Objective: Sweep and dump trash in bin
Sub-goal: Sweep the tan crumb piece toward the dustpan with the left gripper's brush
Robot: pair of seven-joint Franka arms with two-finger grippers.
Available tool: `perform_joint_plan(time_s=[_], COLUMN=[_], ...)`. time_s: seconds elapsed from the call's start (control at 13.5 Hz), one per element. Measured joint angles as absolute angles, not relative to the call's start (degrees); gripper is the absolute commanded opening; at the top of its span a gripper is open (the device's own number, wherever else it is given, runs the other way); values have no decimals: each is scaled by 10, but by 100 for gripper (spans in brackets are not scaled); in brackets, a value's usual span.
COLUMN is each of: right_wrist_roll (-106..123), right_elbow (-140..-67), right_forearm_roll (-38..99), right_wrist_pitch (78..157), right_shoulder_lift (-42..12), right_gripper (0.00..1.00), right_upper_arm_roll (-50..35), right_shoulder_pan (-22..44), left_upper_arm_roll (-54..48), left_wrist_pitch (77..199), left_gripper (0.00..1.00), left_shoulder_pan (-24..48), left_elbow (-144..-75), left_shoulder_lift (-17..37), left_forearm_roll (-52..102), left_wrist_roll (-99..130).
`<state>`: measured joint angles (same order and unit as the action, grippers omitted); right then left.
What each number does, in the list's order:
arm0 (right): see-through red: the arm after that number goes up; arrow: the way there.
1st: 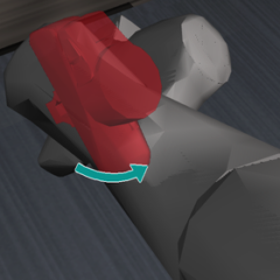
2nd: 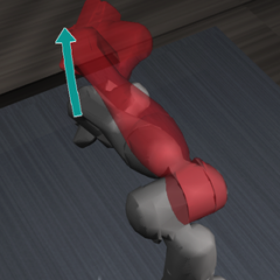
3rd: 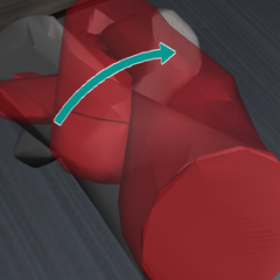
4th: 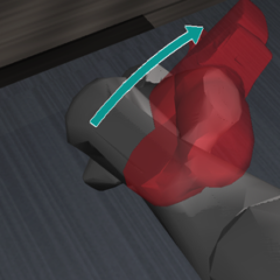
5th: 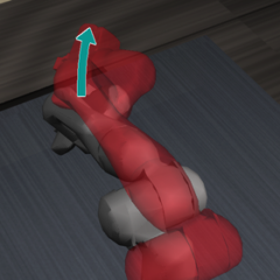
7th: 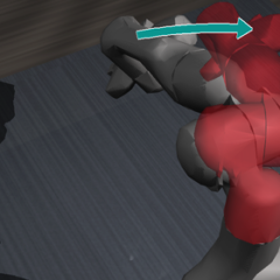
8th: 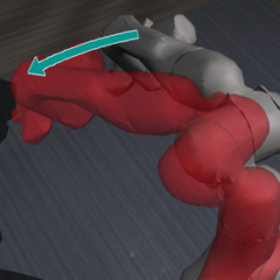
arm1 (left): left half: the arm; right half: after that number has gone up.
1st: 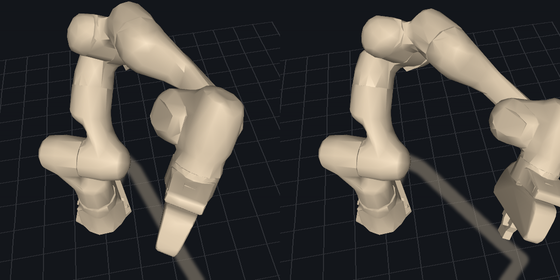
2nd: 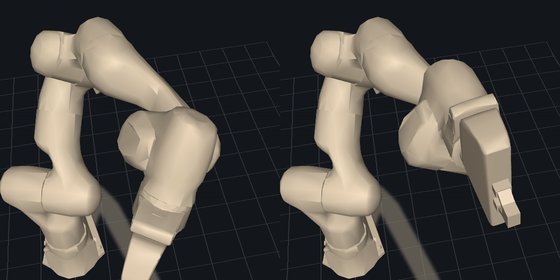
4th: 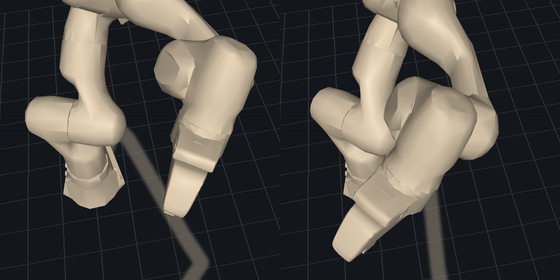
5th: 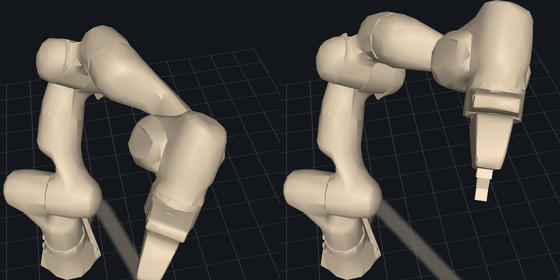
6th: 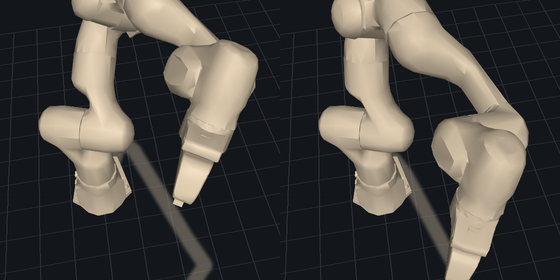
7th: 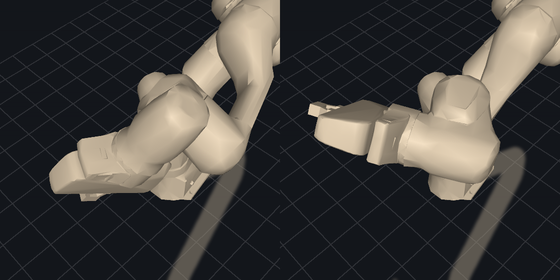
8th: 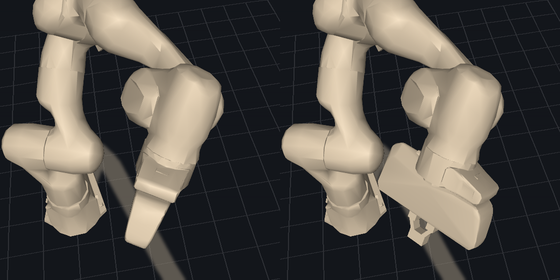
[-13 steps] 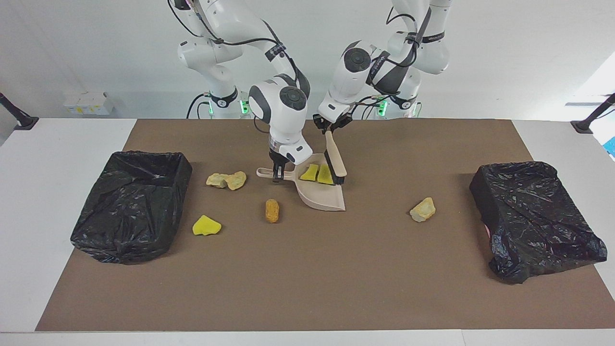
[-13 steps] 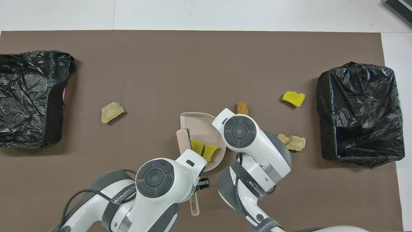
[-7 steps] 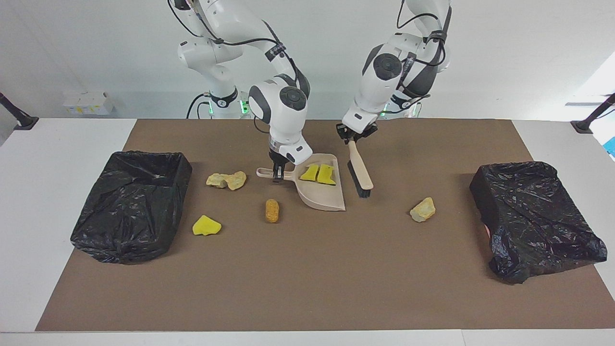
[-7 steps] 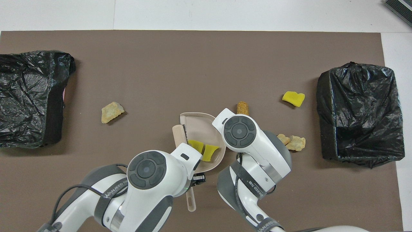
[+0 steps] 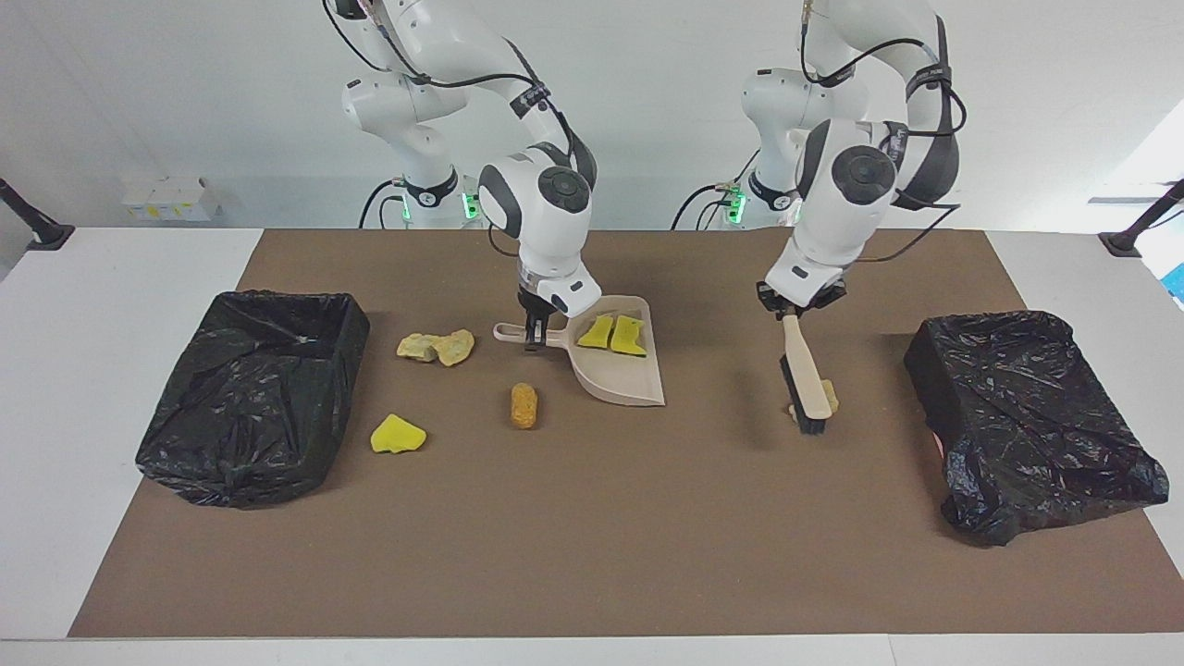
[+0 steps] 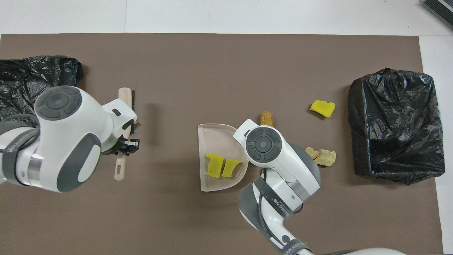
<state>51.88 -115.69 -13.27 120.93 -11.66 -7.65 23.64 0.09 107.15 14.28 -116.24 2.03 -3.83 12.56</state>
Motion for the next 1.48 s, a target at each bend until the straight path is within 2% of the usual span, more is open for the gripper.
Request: perform_joint_plan(time_s=[0.44, 0.67, 1.11, 1.48], right_wrist_roll=[519, 519, 519, 519], right_elbow=[-1157, -1157, -1157, -1157], right_forearm_roll=[-133, -133, -133, -133], right_wrist_pitch=[1209, 1209, 1209, 1215], right_shoulder_lift=[-117, -117, -118, -122], right_gripper=[0, 0, 0, 0], right_upper_arm_roll=[-77, -77, -76, -75], right_shoulder_pan=[236, 236, 236, 236], left_upper_arm_roll=[0, -7, -21, -23], left_wrist_pitch=[1090, 1107, 1109, 1112], left_gripper=[0, 0, 0, 0], left_shoulder_pan=[84, 80, 134, 224], left_elbow=[-1161, -1177, -1199, -1227], left_shoulder_lift=[50, 57, 50, 28], left_forearm_roll=[-98, -98, -93, -31], left_wrist_roll=[43, 31, 31, 29])
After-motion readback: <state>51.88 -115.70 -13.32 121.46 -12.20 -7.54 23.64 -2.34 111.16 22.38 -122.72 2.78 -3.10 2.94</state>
